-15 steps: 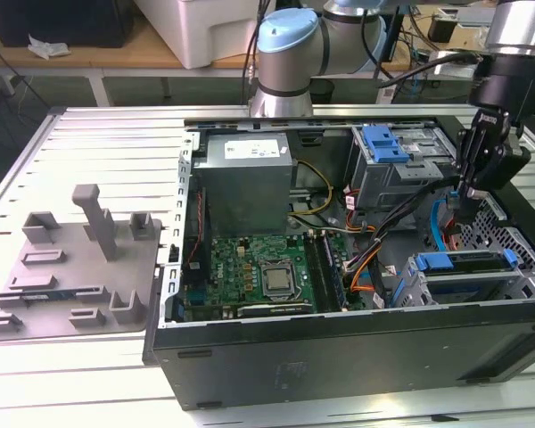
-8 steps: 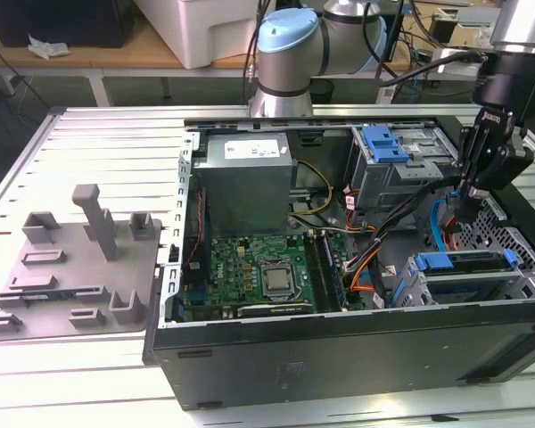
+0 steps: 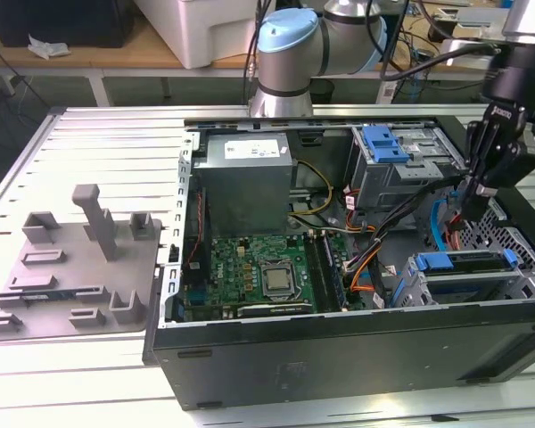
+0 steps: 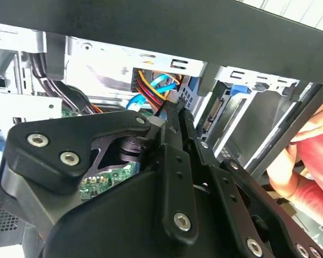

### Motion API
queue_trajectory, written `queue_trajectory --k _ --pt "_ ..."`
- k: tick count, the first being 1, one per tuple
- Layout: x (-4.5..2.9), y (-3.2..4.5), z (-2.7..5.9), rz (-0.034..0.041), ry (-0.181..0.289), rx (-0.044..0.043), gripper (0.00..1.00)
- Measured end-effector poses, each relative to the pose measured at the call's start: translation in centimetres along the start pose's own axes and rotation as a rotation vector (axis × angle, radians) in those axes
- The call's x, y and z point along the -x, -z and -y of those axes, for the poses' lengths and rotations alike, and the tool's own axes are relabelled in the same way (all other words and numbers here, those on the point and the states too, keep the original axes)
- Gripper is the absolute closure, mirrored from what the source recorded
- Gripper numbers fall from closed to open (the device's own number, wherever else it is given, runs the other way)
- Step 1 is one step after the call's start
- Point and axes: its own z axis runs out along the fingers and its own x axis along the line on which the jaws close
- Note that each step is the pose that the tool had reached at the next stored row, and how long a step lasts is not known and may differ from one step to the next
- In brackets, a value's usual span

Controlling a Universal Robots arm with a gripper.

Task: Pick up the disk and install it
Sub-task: 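Insert the first disk wire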

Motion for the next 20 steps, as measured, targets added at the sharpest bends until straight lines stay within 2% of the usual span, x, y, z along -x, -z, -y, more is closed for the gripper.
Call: queue_trajectory --k 2,3,4,10,12,13,17,18,19,20 --pt "-0.30 0.10 0.04 0.0073 0.000 0.0006 0.84" --pt "-1.00 0.33 0.11 0.0255 0.002 0.0015 0.84" --pt "-1.21 0.37 0.11 0.0309 0.002 0.0014 0.84" --pt "-2.08 0.22 0.13 0.0493 0.002 -0.0003 0.84" --pt "-2.42 0.11 0.16 0.0593 0.002 -0.0004 0.84" --pt "-2.75 0.01 0.21 0.0683 0.003 -0.0006 0.84" --pt "-3.38 -0.19 0.32 0.0872 0.004 -0.0005 0.84" --pt "-3.61 -0.26 0.36 0.0946 0.004 -0.0005 0.84" --pt "-4.03 -0.40 0.43 0.1104 0.005 -0.0009 0.84" --pt "-4.23 -0.47 0.45 0.1186 0.005 -0.0012 0.84"
